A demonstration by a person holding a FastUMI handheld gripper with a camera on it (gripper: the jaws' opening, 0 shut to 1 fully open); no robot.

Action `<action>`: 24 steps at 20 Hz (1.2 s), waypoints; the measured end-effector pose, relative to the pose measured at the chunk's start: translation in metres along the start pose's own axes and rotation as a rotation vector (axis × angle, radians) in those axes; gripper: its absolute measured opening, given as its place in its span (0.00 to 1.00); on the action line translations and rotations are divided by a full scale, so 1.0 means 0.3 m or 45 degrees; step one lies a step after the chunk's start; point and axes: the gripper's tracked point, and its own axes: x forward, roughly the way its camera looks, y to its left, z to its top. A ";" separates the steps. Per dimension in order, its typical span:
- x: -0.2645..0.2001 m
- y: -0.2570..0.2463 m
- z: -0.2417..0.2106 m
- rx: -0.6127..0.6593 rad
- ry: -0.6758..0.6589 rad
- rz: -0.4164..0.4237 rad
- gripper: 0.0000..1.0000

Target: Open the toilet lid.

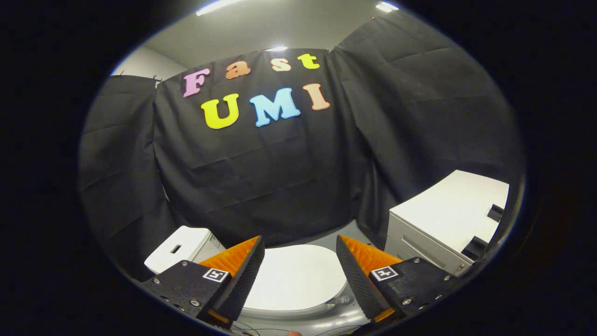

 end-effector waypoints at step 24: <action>0.140 -0.249 -0.641 0.097 0.473 -0.172 0.96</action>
